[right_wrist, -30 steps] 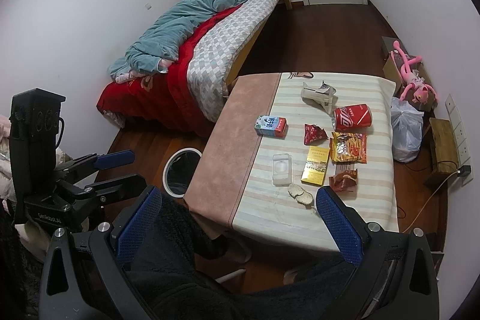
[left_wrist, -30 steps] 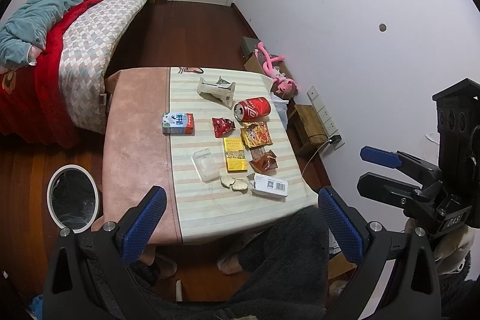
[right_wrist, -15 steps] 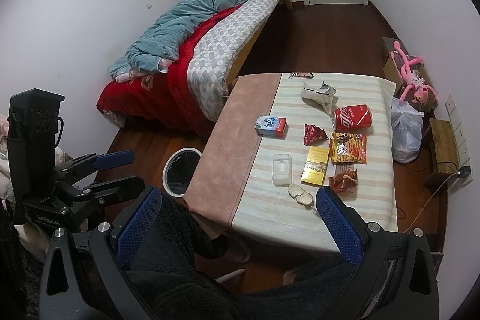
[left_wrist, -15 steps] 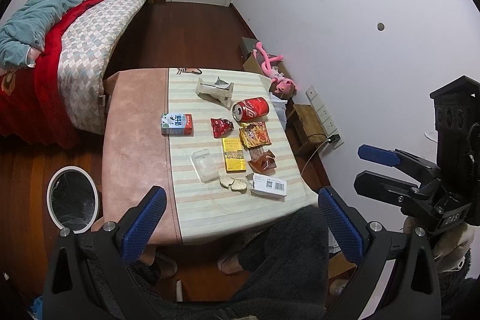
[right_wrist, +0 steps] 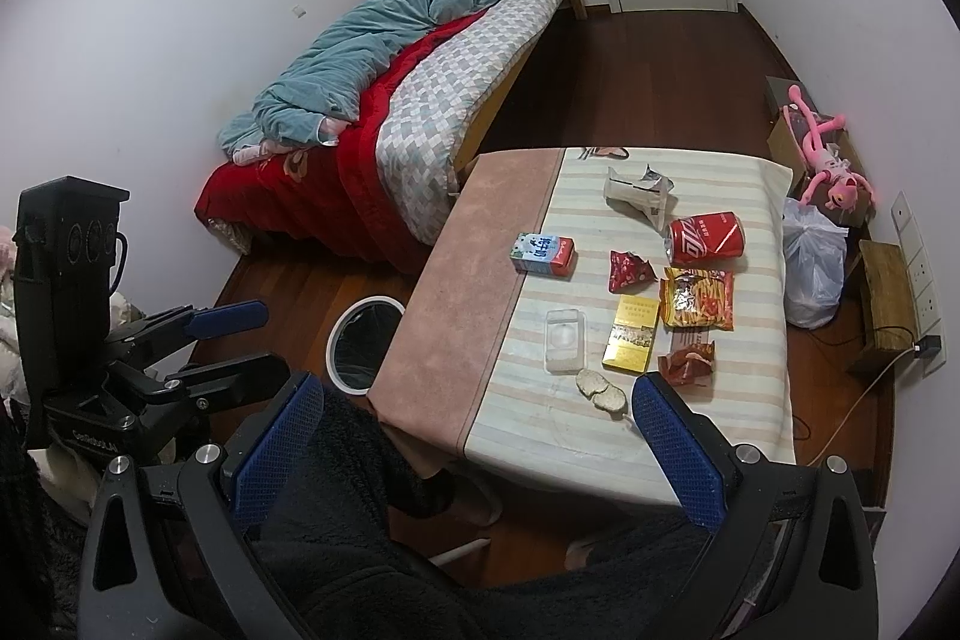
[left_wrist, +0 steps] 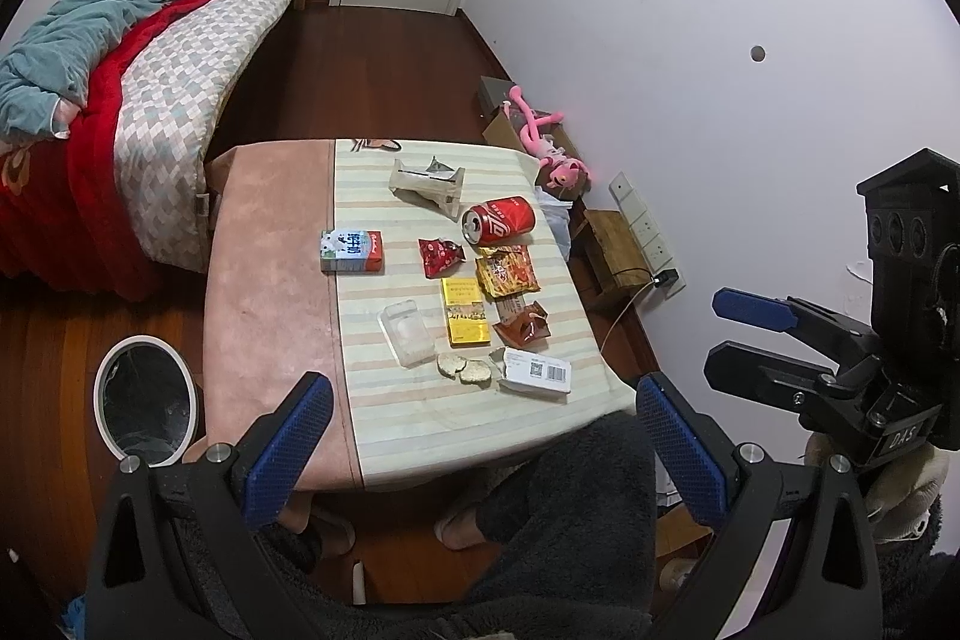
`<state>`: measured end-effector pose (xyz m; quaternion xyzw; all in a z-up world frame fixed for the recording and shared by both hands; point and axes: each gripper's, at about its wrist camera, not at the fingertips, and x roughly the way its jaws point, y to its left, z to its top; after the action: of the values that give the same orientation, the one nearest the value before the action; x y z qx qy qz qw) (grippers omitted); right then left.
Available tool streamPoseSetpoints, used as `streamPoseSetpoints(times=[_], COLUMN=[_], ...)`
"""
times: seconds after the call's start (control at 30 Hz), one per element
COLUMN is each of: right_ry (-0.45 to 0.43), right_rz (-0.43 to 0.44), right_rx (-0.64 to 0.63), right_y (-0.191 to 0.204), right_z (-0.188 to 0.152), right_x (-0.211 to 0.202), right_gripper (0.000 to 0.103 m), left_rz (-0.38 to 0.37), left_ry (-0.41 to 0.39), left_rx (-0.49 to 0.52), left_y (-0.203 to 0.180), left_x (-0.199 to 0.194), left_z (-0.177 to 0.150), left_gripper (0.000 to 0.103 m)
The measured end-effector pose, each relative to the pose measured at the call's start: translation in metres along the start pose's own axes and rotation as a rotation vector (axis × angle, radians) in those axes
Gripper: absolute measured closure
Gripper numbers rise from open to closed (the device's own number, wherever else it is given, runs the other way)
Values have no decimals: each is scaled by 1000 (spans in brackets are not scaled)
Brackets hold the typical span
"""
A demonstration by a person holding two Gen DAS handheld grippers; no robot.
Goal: Collect trash
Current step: 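Grasp the clear plastic tray with the left tool while the right tool grasps the white receipt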
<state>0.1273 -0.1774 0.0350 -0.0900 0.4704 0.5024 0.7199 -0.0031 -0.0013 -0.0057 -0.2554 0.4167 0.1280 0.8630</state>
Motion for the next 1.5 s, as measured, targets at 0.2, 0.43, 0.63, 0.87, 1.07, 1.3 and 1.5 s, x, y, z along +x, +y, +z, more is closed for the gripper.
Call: streamPoseSetpoints(times=[0.2,0.43,0.63,0.87,1.07,1.3,1.5], right_ry=[-13,159,413,557,521,376,408], right_rz=[-70,-353,-479,-503,-456,-420,-387], right_rx=[9,-58,-109,-159,76,498,516], right_y=[-9,-68,-140,-176,-207,-265,-276], right_z=[3,-15,-52,-78,-80,-83,-90], right_x=[8,103,233,310,308,287,297], right_gripper=[0,0,1,19,39,38,31], left_rz=[116,481,558,576,538,376,290], left_ry=[-23,-6,218,345,362,402,441], left_rx=[-5,15,-16,-38,-67,-231,-270], left_y=[2,41,74,78,73,78,71], left_x=[9,113,223,268,280,319,367], left_z=[5,-13,-52,-67,-54,-18,6], left_gripper=[0,0,0,0,0,0,16])
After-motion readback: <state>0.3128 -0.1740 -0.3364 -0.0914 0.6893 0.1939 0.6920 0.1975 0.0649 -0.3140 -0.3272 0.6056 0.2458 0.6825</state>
